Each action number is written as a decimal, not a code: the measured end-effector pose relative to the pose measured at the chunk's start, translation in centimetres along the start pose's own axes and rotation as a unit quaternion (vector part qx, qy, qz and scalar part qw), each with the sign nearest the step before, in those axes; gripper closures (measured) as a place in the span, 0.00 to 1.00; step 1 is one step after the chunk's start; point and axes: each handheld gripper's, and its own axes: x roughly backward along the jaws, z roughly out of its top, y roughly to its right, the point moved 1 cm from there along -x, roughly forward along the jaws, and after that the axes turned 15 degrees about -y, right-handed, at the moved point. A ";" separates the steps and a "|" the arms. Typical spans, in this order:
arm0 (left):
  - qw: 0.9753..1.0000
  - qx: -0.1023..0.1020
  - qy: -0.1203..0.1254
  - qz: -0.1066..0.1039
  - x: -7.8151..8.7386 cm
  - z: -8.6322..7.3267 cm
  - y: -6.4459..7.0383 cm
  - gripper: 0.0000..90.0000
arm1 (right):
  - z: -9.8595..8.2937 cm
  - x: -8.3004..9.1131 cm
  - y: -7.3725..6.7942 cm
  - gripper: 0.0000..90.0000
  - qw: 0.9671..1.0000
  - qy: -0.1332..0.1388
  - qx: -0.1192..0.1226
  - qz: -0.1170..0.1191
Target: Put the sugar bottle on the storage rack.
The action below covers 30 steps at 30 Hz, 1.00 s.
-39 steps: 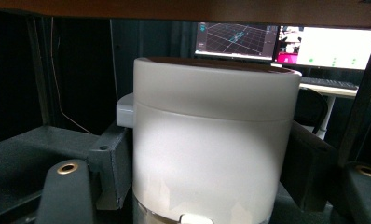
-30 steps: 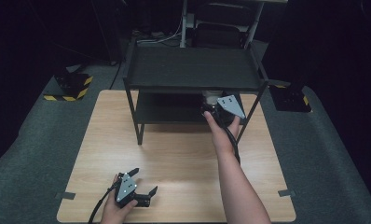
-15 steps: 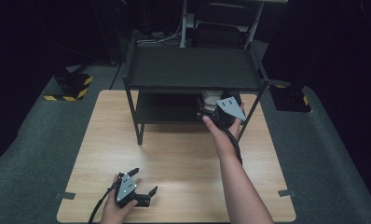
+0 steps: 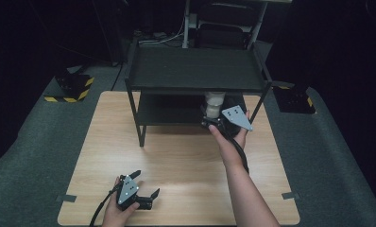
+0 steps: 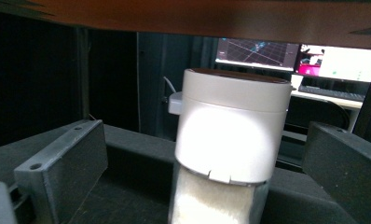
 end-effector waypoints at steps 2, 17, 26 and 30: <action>1.000 0.000 0.000 0.000 0.0 0.0 0.0 0.01 | -0.2 0.4 0.0 0.00 1.000 0.000 0.002 0.004; 1.000 -0.002 0.000 0.004 0.0 0.0 0.2 0.01 | -4.4 4.5 0.3 0.00 1.000 0.006 0.010 0.023; 1.000 -0.002 0.001 0.006 0.0 0.0 0.2 0.01 | -7.8 7.1 0.6 0.00 0.999 0.000 0.012 0.033; 1.000 -0.002 0.001 0.006 0.0 0.0 0.3 0.01 | -9.0 7.8 0.7 0.00 0.999 -0.008 0.013 0.036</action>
